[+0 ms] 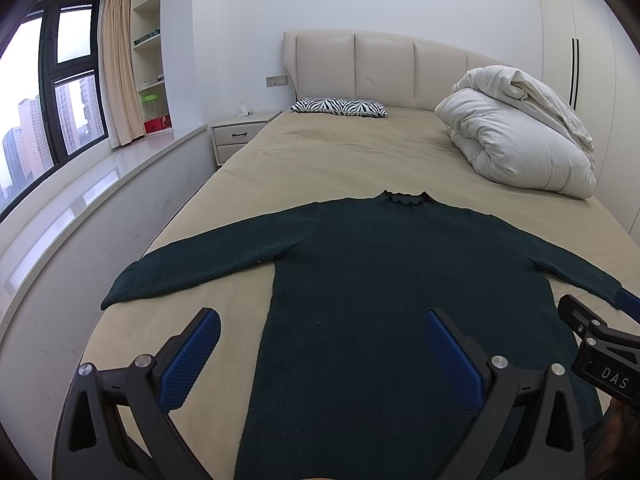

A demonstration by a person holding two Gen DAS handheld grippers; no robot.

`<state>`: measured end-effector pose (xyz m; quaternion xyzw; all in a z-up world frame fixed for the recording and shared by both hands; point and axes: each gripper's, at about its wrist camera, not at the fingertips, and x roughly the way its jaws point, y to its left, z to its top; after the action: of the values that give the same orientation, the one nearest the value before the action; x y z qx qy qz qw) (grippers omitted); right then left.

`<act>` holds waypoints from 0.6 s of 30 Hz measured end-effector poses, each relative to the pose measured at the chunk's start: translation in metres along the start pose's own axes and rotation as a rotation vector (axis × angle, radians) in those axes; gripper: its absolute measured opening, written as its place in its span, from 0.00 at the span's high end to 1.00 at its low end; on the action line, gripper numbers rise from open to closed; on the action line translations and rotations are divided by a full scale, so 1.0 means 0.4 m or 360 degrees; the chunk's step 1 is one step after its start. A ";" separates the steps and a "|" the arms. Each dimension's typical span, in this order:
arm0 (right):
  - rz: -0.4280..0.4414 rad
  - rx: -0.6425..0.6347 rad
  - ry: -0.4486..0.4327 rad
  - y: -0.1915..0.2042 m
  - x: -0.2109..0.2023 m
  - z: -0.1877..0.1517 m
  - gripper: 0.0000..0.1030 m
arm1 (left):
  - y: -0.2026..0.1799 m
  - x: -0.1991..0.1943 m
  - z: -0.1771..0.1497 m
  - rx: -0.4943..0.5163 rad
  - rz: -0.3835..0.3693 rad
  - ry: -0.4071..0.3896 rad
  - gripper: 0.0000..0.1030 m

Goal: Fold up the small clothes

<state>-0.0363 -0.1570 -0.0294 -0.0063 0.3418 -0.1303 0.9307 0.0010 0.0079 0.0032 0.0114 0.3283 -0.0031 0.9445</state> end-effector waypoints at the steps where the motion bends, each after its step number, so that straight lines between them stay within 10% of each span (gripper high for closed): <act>1: 0.0000 0.0000 0.0002 0.002 0.001 -0.001 0.00 | 0.000 0.000 0.000 -0.0001 -0.0001 0.0000 0.00; 18: 0.0016 -0.0001 0.0061 -0.003 0.043 -0.029 0.00 | -0.012 0.038 -0.035 -0.0021 -0.0039 0.0086 0.00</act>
<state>-0.0312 -0.1617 -0.0490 -0.0026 0.3596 -0.1257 0.9246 0.0042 0.0036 -0.0171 0.0013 0.3538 -0.0123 0.9352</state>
